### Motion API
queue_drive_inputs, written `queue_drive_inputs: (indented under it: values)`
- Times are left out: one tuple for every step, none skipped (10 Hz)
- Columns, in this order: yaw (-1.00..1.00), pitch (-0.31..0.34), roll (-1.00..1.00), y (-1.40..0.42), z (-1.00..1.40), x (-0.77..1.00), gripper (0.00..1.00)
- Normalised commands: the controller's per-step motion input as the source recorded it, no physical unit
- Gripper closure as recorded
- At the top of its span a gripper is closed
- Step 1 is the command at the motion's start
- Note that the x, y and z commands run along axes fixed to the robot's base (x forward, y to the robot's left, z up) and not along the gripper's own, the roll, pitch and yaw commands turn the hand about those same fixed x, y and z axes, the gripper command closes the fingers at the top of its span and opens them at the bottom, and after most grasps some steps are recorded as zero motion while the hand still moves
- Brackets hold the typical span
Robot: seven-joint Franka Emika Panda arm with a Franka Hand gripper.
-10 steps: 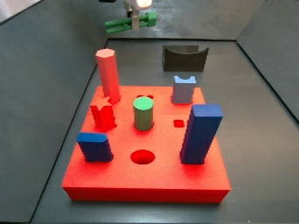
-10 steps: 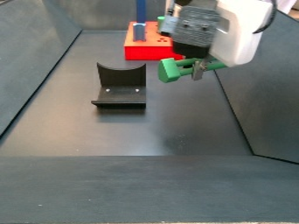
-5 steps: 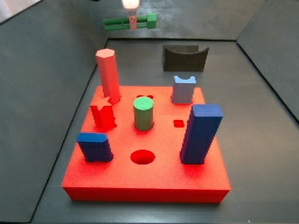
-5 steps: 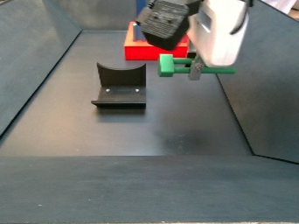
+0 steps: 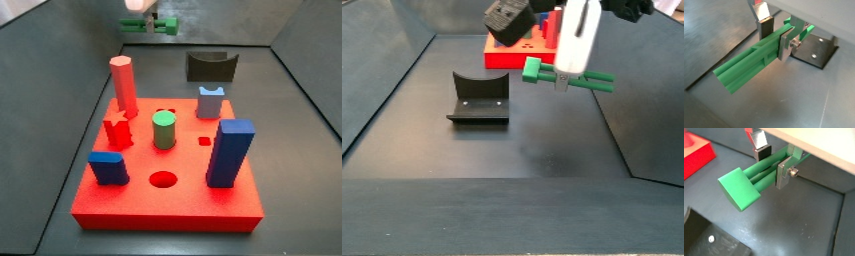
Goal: Pick up the 3 prong object. Move up. Rotate the 3 prong object. Place the 3 prong object on the fixture. Regrasp the 3 prong object. Move to above the board. Insert the 3 prong object.
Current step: Rotate the 3 prong object.
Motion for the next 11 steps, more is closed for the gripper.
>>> queue_drive_inputs:
  values:
    - [-1.00,-0.011,-0.01,0.03,-0.03,0.03,1.00]
    - [-1.00,-0.011,-0.01,0.03,-0.03,0.03,1.00]
    - [-1.00,-0.012,-0.01,0.03,-0.03,0.03,1.00]
    - [-1.00,-0.013,-0.01,0.03,-0.03,0.03,1.00]
    - [-1.00,-0.014,-0.01,0.03,-0.03,0.03,1.00]
    - [-1.00,-0.015,-0.01,0.03,-0.03,0.03,1.00]
    - [-1.00,-0.016,-0.01,0.03,-0.03,0.03,1.00]
    - [-1.00,-0.017,-0.01,0.03,-0.03,0.03,1.00]
    - [-1.00,-0.019,-0.01,0.03,-0.03,0.03,1.00]
    - [-1.00,-0.021,-0.01,0.03,-0.03,0.03,1.00]
    - [-1.00,-0.023,-0.01,0.03,-0.03,0.03,1.00]
